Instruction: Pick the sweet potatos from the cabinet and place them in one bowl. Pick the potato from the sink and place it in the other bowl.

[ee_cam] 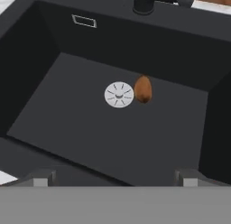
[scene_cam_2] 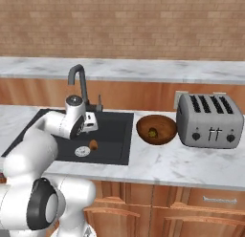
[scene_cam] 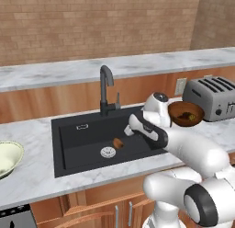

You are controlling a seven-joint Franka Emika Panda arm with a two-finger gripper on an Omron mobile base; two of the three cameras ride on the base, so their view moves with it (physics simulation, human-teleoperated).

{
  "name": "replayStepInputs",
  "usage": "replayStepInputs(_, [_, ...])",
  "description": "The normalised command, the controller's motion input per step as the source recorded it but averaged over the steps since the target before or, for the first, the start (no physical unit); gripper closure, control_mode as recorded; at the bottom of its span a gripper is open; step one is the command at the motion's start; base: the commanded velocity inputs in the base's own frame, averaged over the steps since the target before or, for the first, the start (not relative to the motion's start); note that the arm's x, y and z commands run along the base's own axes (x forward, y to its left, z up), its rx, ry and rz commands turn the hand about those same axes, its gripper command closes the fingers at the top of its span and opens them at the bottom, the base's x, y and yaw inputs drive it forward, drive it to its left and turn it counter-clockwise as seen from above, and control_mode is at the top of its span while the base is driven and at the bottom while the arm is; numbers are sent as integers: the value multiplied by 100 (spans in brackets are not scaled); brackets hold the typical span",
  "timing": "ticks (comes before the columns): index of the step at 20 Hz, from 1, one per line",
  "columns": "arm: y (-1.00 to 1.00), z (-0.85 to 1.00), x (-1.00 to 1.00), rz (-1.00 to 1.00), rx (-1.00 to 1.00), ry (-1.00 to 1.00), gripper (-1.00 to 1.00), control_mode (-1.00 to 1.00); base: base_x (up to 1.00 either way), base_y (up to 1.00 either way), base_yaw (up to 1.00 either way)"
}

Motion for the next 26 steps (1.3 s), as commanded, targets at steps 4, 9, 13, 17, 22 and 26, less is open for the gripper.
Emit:
replayStepInputs(4, [2,-14,34,-7,0,0,-100,-100,0,0,0])
replayStepInputs(9, [0,-36,22,-6,0,0,-100,-100,0,0,0])
replayStepInputs(13, [0,-52,21,-2,0,1,-100,-100,0,0,0])
replayStepInputs(17, [0,-51,17,0,0,0,-100,-100,0,0,0])
replayStepInputs(22, [0,-18,2,0,1,0,-100,-100,0,0,0])
replayStepInputs(26, [0,0,1,0,1,0,-100,-100,0,0,0])
